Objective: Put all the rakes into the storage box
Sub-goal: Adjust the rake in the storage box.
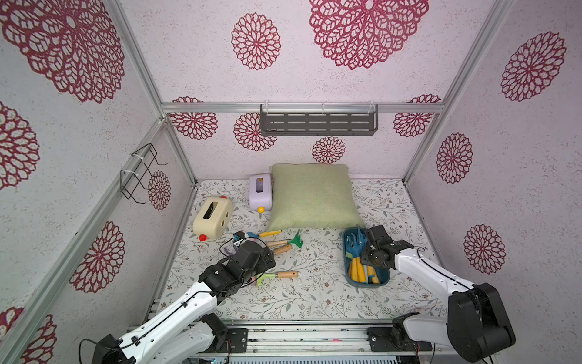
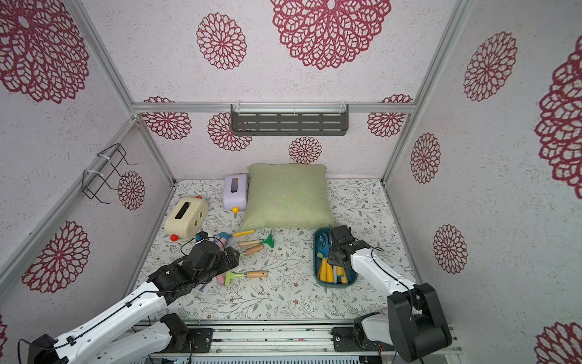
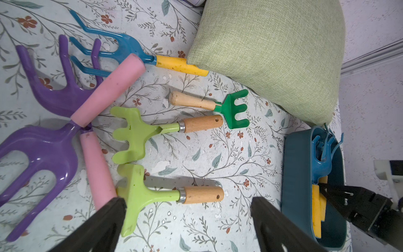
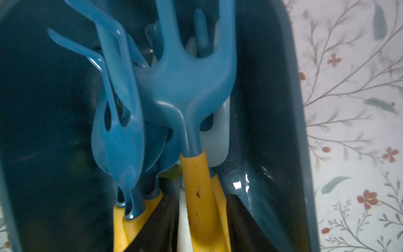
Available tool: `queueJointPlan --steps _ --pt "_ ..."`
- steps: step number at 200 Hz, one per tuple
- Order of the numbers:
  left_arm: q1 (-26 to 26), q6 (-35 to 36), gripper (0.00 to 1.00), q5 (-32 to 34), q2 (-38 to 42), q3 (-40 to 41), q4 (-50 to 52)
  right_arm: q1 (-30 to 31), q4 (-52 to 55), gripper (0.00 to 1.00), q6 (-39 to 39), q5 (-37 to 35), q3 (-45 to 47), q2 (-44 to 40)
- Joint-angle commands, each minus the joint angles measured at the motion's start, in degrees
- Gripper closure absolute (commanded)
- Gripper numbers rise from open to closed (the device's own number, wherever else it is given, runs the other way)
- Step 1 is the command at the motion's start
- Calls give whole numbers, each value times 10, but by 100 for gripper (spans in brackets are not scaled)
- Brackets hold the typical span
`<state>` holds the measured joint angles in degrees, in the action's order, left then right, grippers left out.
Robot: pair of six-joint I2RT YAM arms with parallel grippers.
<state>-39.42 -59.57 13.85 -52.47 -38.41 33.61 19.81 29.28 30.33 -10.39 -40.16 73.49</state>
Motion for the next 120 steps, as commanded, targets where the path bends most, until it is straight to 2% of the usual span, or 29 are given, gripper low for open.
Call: queueJointPlan --steps 1,17,28,50,100,120 --pt "7 8 3 -4 -3 6 -15 -2 -13 64 23 11 10 -15" --pt "7 9 3 -6 -4 4 -17 0 -6 66 31 6 15 -29" --pt "7 9 3 -7 -5 4 -18 0 -3 76 36 8 17 -39" --pt "9 11 3 -11 -10 1 -21 3 10 84 41 12 16 -56" --pt "9 18 3 -14 -32 -12 -23 25 43 84 60 3 14 -101" --pt "12 21 3 -11 -42 -17 -22 36 45 78 69 6 17 -100"
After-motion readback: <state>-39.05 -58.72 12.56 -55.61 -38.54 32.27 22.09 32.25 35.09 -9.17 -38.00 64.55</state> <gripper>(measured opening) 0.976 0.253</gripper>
